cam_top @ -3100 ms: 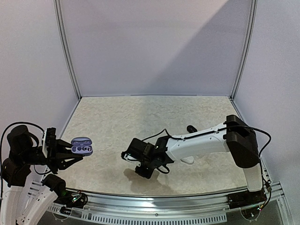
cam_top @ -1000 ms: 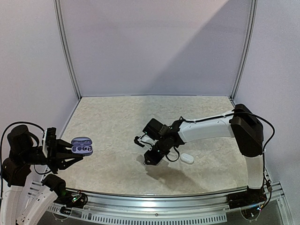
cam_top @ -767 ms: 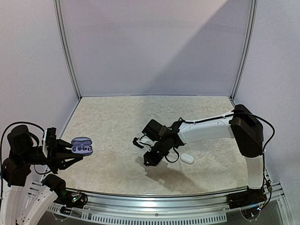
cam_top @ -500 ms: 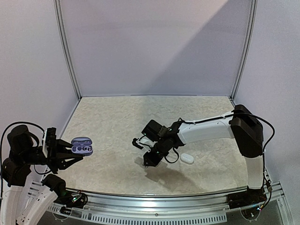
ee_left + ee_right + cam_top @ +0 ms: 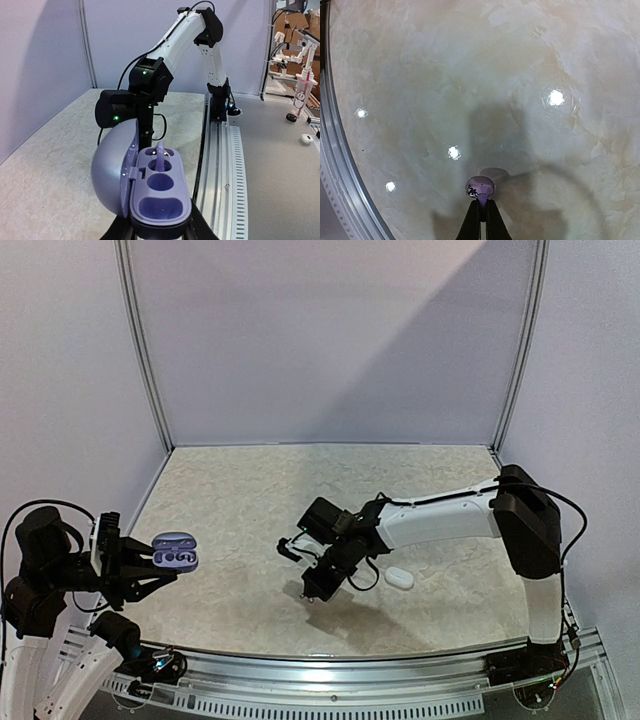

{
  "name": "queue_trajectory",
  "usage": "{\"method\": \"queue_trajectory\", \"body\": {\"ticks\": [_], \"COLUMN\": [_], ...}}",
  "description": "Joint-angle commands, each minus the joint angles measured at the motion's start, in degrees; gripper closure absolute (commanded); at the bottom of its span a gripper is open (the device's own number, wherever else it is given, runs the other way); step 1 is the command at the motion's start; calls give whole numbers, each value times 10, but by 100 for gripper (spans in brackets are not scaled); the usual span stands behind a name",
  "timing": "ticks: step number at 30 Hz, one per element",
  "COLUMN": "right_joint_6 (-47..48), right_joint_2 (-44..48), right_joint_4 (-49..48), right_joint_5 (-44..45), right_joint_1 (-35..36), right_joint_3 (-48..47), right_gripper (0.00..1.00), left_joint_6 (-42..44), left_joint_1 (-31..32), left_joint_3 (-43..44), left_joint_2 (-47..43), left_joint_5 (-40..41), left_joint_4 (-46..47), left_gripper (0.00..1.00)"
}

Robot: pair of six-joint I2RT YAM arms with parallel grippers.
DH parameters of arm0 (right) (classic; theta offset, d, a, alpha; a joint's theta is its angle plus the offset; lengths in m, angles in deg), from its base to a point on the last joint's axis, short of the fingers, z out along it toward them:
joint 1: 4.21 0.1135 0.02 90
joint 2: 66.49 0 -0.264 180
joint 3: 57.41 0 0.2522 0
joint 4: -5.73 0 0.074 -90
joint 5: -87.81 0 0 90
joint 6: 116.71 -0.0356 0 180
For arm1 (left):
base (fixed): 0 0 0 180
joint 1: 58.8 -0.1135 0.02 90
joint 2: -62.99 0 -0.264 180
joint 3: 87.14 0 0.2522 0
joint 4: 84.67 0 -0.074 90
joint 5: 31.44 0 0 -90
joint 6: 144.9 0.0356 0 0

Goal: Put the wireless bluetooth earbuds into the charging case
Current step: Pick up the left earbud from the center of the board, then insert the left earbud into the left side groove of the charging case.

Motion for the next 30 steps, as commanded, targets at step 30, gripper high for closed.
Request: {"method": "queue_trajectory", "body": {"ticks": [30], "right_joint_6": [307], "right_joint_2": [-9], "right_joint_4": [102], "right_joint_5": [183], "right_joint_1": [229], "right_joint_3": [-472], "right_gripper": [100], "left_joint_6": [155], "left_joint_1": [6], "left_joint_3": [17], "left_joint_2": [42], "left_joint_5": [-7], "left_joint_4": [-110], "left_gripper": [100]}}
